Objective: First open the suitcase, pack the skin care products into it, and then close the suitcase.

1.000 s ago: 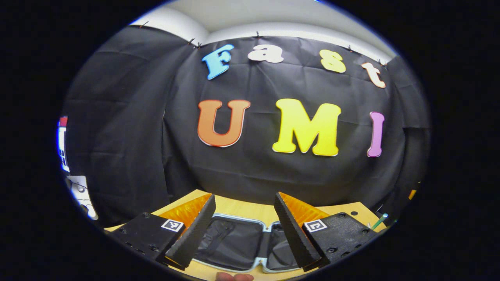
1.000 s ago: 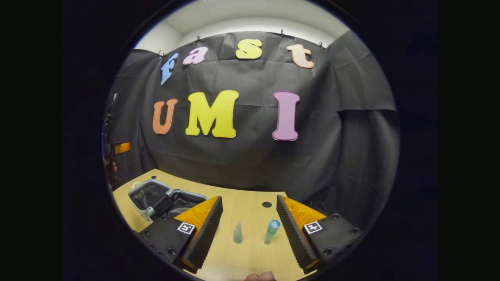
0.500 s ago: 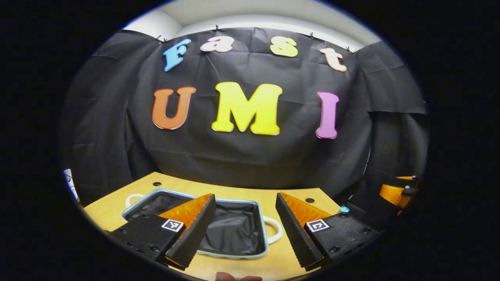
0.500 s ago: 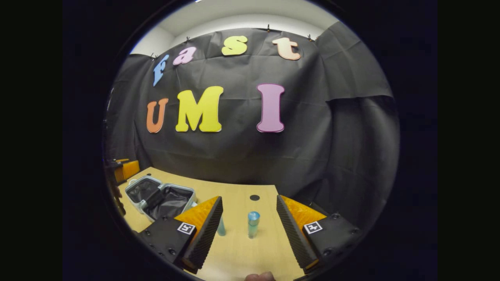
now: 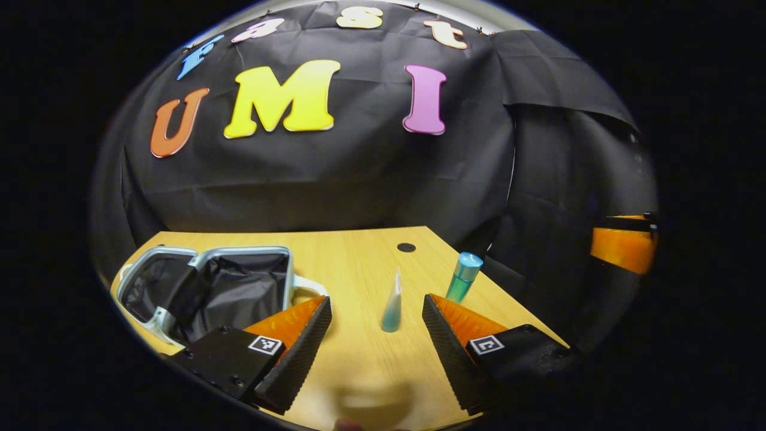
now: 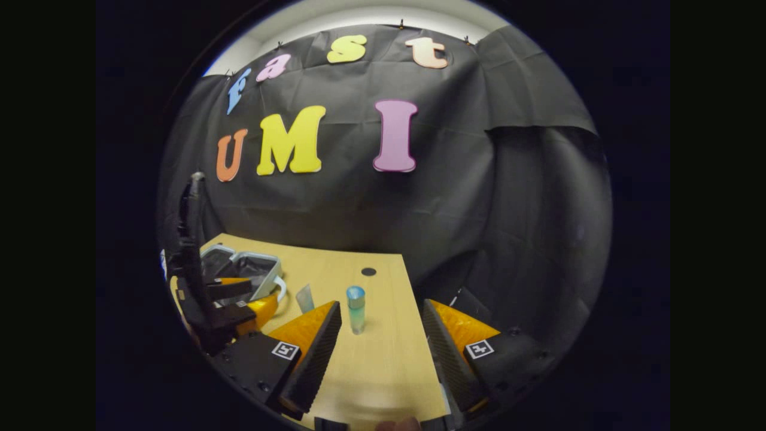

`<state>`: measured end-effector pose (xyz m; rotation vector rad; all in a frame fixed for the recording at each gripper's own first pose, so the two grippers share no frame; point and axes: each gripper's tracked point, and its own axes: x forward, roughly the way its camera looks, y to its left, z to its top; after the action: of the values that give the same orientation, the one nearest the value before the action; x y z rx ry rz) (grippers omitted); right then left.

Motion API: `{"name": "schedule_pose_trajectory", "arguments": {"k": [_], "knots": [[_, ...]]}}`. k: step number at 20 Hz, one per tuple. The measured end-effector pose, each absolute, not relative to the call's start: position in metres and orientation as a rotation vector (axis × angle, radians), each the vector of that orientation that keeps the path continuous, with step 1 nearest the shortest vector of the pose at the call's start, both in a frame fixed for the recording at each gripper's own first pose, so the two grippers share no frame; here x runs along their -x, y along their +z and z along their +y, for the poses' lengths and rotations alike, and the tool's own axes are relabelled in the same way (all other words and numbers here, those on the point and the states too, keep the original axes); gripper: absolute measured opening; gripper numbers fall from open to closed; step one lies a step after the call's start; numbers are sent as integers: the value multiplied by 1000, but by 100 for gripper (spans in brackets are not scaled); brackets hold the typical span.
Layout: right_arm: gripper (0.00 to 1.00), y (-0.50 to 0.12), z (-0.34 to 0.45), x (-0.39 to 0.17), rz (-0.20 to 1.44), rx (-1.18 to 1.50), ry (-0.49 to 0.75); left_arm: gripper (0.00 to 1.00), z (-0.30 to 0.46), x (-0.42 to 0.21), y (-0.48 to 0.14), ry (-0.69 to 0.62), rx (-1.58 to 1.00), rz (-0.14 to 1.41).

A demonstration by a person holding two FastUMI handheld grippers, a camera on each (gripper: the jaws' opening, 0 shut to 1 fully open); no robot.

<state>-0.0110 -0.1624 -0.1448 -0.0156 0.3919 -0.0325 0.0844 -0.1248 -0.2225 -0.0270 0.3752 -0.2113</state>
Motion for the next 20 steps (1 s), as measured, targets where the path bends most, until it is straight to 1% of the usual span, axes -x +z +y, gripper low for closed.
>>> {"name": "schedule_pose_trajectory", "arguments": {"k": [1, 5, 7, 11, 13, 14, 15, 16, 17, 18, 20], "knots": [[81, -149, -169, 14, 408, 8, -44, 98, -130, -89, -238, -212, 28, 403], [83, -166, -184, 27, 462, -3, -80, 98, -137, -123, -287, -184, 9, 457], [82, -171, -191, 32, 477, -5, -95, 97, -141, -137, -305, -181, -17, 479], [82, -171, -207, 33, 488, -6, -123, 96, -154, -152, -322, -219, -37, 506], [82, -172, -213, 31, 492, -4, -132, 87, -163, -155, -325, -243, -38, 506], [82, -173, -216, 28, 491, -6, -136, 79, -165, -156, -327, -247, -43, 513], [82, -172, -217, 26, 491, -7, -137, 76, -166, -157, -332, -251, -52, 531], [82, -174, -216, 25, 492, -7, -137, 79, -167, -155, -336, -250, -55, 547], [82, -174, -215, 24, 494, -9, -135, 67, -164, -155, -340, -240, -60, 562], [82, -176, -215, 23, 497, -12, -130, 47, -164, -154, -342, -238, -48, 572], [82, -184, -208, 17, 506, -18, -99, 42, -163, -152, -338, -247, -31, 585]]}}
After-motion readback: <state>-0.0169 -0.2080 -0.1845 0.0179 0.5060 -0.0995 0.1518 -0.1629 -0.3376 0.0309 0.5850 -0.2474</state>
